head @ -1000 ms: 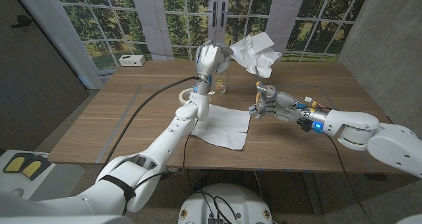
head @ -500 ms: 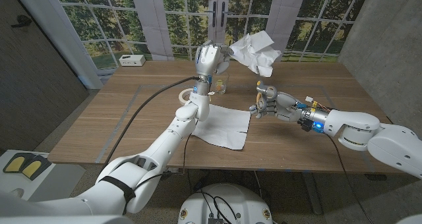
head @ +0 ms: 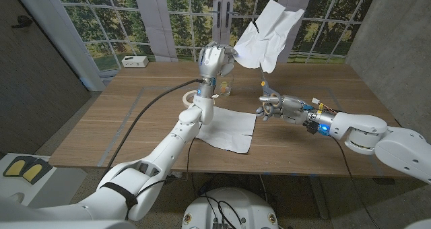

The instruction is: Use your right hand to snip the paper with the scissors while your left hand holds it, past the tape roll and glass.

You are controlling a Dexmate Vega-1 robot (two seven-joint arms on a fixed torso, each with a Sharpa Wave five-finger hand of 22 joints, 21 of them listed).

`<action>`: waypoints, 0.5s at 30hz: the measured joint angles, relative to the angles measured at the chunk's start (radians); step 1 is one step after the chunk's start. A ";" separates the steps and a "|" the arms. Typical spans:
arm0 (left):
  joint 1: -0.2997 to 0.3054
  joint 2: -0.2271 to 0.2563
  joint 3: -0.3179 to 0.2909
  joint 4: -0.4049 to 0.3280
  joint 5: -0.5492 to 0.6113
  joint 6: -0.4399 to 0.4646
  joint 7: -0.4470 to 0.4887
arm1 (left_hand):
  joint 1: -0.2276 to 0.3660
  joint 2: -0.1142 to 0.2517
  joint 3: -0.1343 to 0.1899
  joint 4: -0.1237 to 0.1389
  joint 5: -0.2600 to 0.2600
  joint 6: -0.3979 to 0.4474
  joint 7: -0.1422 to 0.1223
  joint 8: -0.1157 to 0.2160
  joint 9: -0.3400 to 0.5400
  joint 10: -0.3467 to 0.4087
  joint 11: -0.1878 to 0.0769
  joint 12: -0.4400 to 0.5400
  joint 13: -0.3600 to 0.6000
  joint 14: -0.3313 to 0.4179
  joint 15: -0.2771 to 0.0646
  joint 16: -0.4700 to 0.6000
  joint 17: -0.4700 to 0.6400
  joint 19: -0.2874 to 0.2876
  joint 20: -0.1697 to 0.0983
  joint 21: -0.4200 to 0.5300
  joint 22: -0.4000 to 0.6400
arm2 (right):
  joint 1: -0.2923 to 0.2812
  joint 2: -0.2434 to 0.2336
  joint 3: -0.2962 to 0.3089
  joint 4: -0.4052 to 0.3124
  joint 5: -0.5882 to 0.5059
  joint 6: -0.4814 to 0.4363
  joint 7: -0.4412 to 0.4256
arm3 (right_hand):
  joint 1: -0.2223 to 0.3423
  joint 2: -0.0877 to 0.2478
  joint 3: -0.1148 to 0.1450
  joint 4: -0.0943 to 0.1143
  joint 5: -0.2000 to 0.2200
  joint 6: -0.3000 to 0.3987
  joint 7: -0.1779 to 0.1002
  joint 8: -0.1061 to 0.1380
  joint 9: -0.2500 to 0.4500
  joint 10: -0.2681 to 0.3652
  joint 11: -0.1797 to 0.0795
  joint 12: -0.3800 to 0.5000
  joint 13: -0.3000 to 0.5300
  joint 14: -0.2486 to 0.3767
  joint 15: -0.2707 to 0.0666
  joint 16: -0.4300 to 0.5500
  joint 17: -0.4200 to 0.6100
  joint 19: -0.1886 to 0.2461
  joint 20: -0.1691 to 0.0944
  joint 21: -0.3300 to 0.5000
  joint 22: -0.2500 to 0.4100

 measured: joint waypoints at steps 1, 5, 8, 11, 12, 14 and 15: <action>0.002 0.001 0.000 -0.003 -0.001 0.000 0.000 | 0.000 0.000 0.000 0.000 0.000 0.000 0.000 0.000 0.000 0.000 0.000 0.000 0.000 0.000 0.000 0.000 0.000 0.000 0.000 0.000 0.000 | 0.000 0.000 0.000 -0.001 0.000 -0.002 -0.003 | 0.003 -0.003 0.002 0.003 0.000 0.000 0.000 0.000 0.000 0.000 0.000 0.000 0.004 0.002 0.002 0.000 0.000 0.000 0.000 0.003 -0.001; 0.008 0.006 -0.001 -0.011 -0.006 0.001 0.000 | 0.000 0.000 0.000 0.000 0.000 0.000 0.000 0.004 0.000 0.000 0.000 0.000 0.000 0.000 0.000 0.000 0.000 0.000 0.000 0.000 0.000 | 0.002 0.001 0.000 -0.005 -0.001 -0.006 -0.009 | 0.010 -0.010 0.009 0.009 -0.006 0.000 0.000 0.006 0.000 0.000 0.000 0.001 0.017 0.003 0.003 -0.007 0.000 -0.010 0.002 0.011 -0.005; 0.013 0.008 -0.003 -0.016 -0.009 0.003 0.000 | 0.000 0.000 0.000 0.000 0.000 0.000 0.000 0.004 0.000 0.000 0.000 0.000 0.000 0.000 0.000 0.000 0.000 0.000 0.000 0.000 0.000 | 0.003 0.002 -0.003 -0.006 0.000 -0.008 -0.012 | 0.010 -0.010 0.009 0.009 -0.008 0.000 0.000 0.006 0.000 0.000 0.000 0.001 0.015 0.006 0.001 -0.014 0.000 -0.010 0.002 0.018 -0.005; 0.018 0.009 -0.007 -0.021 -0.015 0.004 0.000 | 0.000 0.000 0.000 0.000 0.000 0.000 0.000 0.004 0.000 0.000 0.000 0.000 0.000 0.000 0.000 0.000 0.000 0.000 0.000 0.000 0.000 | 0.004 0.002 -0.005 -0.009 0.001 -0.011 -0.014 | 0.010 -0.010 0.012 0.012 -0.008 0.000 0.000 0.006 0.000 0.000 0.000 0.005 0.014 0.007 0.000 -0.014 0.000 -0.010 0.002 0.022 -0.005; 0.018 0.009 -0.007 -0.021 -0.017 0.005 0.000 | 0.000 0.000 0.000 0.000 0.000 0.000 0.000 0.004 0.000 0.000 0.000 0.000 0.000 0.000 0.000 0.000 0.000 0.000 0.000 0.000 0.000 | 0.004 0.002 -0.006 -0.009 0.001 -0.011 -0.014 | 0.010 -0.010 0.012 0.012 -0.008 0.000 0.000 0.006 0.000 0.000 0.000 0.005 0.014 0.007 0.000 -0.014 -0.001 -0.010 0.002 0.026 -0.005; 0.022 0.010 -0.011 -0.025 -0.021 0.006 0.000 | 0.000 0.000 0.003 -0.003 0.000 0.000 0.000 0.004 0.000 0.000 0.000 0.000 0.000 0.000 0.000 0.000 0.000 0.000 0.000 0.000 0.000 | 0.004 0.002 -0.007 -0.011 0.003 -0.013 -0.015 | 0.010 -0.010 0.012 0.012 -0.008 0.000 0.000 0.006 0.000 -0.004 -0.004 0.006 0.010 0.007 0.000 -0.019 -0.003 -0.010 0.002 0.026 -0.005; 0.022 0.010 -0.011 -0.025 -0.023 0.006 0.000 | 0.000 0.000 0.004 -0.004 0.000 0.000 0.000 0.004 0.000 0.000 0.000 0.000 0.000 0.000 0.000 0.000 0.000 0.000 0.000 0.000 0.000 | 0.004 0.002 -0.008 -0.011 0.003 -0.013 -0.015 | 0.010 -0.010 0.012 0.012 -0.008 0.000 0.000 0.006 0.000 -0.004 -0.004 0.006 0.009 0.007 0.000 -0.021 -0.003 -0.010 0.002 0.026 -0.005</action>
